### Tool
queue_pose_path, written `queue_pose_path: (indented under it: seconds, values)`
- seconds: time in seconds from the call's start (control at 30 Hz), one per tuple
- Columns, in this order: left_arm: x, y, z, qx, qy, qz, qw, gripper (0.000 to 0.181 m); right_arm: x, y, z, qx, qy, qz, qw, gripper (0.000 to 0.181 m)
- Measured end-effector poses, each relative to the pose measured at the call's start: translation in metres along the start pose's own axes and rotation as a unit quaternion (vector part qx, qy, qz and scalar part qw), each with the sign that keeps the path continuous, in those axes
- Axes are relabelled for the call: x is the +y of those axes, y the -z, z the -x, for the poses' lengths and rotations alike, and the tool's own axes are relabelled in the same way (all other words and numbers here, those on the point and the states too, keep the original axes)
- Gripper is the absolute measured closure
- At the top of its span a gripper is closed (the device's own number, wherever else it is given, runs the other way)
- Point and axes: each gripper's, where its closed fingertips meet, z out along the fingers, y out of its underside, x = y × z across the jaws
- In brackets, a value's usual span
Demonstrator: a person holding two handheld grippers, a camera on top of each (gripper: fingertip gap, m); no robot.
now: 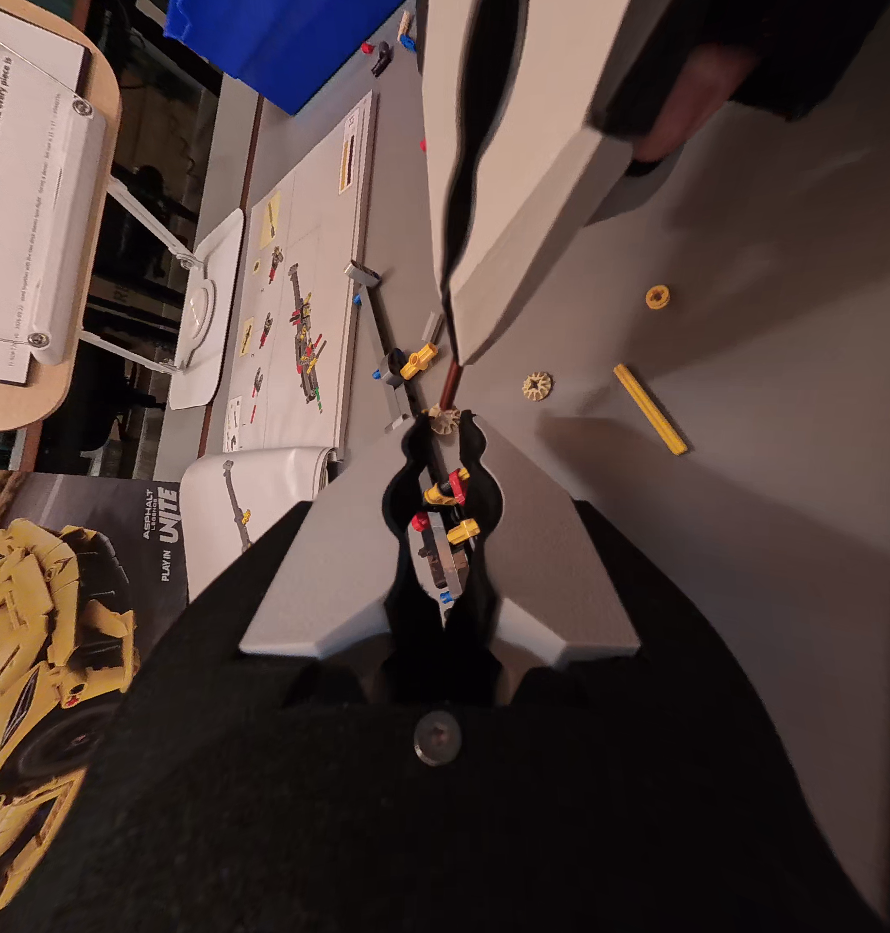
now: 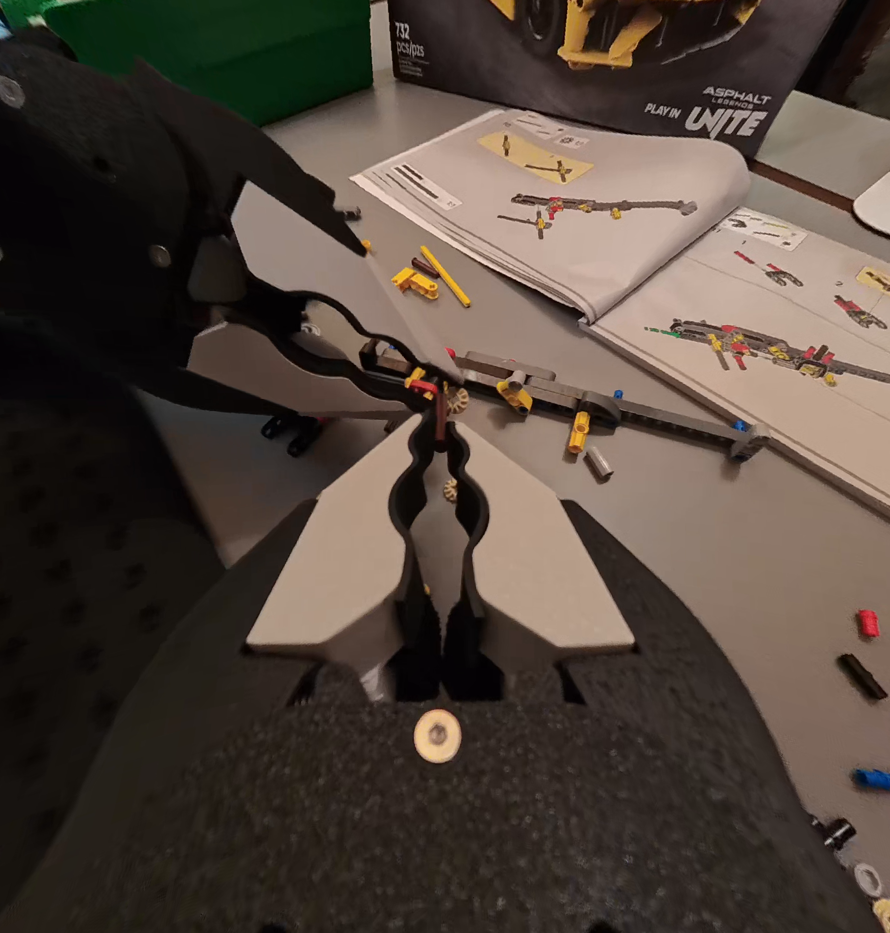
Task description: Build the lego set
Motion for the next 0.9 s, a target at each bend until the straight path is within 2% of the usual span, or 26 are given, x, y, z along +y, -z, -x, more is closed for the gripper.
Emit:
queue_pose_path:
  seconds: [0.3,0.6,0.77,0.9]
  values:
    - [0.001,0.000,0.000,-0.012,-0.007,0.008,1.000,0.172,0.005,-0.010,-0.003,0.038,-0.001,0.023,0.999,0.178]
    - [0.002,0.001,-0.008,-0.010,-0.012,0.022,1.000,0.172,0.009,-0.009,0.001,0.035,-0.015,0.044,0.998,0.178]
    - [0.002,-0.003,-0.019,0.015,-0.012,0.027,0.999,0.172,0.020,-0.008,0.002,0.070,0.070,0.096,0.991,0.178]
    - [0.003,-0.003,-0.030,0.061,-0.010,0.016,0.998,0.172,0.029,-0.007,0.008,0.064,0.168,0.123,0.976,0.178]
